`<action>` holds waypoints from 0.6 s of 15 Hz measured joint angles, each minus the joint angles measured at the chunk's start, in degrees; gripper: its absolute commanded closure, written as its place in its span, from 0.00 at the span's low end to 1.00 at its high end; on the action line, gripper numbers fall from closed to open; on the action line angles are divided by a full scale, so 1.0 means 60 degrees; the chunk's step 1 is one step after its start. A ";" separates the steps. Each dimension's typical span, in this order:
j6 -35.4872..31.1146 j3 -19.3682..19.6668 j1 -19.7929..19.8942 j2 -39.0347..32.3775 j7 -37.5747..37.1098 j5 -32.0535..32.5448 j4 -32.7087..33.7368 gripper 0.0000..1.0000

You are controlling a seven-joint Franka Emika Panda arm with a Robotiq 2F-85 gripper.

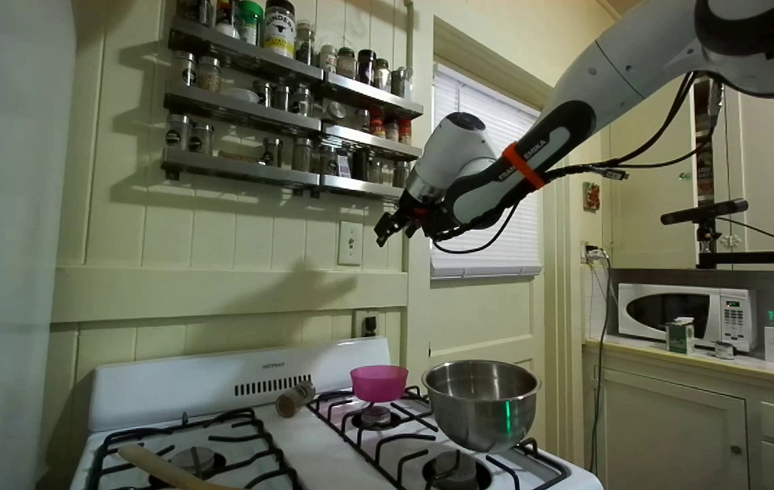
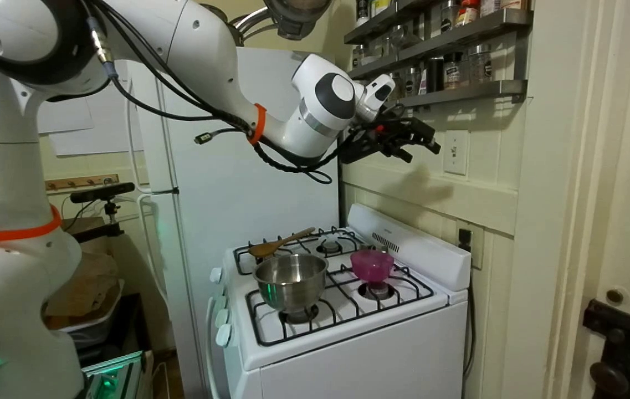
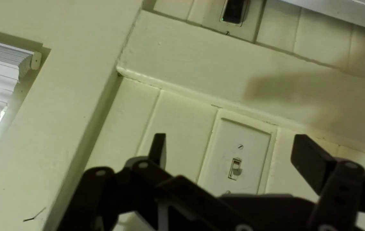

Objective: Flip the switch on the wall

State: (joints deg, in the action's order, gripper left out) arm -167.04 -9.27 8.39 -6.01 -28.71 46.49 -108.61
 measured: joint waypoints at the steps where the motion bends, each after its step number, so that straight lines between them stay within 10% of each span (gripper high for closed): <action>1: 0.0000 -0.0001 -0.0001 0.0002 0.0000 0.0000 -0.0015 0.00; 9: -0.0061 0.0062 -0.0007 0.0009 -0.0292 0.0284 0.0125 0.00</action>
State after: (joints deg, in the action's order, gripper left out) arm -167.40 -8.90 8.35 -5.96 -30.46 48.19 -107.86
